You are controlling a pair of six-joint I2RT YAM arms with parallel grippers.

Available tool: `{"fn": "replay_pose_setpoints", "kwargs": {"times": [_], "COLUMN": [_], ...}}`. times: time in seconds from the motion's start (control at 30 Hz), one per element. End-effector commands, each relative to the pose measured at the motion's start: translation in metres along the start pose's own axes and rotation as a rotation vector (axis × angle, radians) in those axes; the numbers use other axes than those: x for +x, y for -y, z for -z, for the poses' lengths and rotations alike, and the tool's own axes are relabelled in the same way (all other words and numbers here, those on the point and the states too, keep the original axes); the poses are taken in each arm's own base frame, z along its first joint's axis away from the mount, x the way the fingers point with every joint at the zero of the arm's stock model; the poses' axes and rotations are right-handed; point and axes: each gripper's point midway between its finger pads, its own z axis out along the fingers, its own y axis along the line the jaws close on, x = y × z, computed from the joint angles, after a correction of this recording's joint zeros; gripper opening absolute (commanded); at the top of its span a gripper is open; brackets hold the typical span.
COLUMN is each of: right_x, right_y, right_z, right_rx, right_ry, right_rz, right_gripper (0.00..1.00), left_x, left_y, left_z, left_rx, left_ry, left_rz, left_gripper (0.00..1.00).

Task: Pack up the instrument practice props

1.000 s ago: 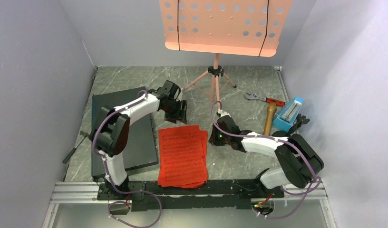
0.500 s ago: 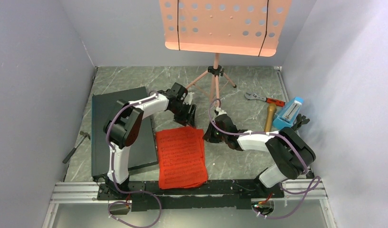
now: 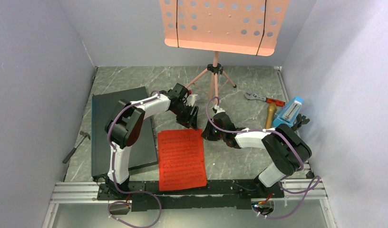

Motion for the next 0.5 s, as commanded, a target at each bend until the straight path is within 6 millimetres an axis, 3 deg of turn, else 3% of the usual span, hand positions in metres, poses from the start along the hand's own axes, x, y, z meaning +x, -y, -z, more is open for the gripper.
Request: {"fn": "replay_pose_setpoints", "kwargs": {"times": [0.0, 0.23, 0.47], "right_x": [0.000, -0.029, -0.088], "right_y": [0.001, -0.006, -0.008], "right_z": [0.004, 0.038, 0.092], "right_rx": [0.019, 0.019, -0.082], "right_ry": [-0.019, 0.079, 0.236], "right_rz": [0.048, 0.140, 0.148], "right_gripper": [0.13, 0.23, 0.41], "left_x": [-0.025, -0.045, -0.048], "left_y": [0.014, 0.017, 0.022], "left_z": [0.019, 0.067, 0.118], "left_rx": [-0.012, -0.148, -0.253], "left_ry": [0.076, 0.248, 0.407], "left_rz": [-0.066, -0.087, -0.112], "left_gripper": [0.62, 0.64, 0.68]}}
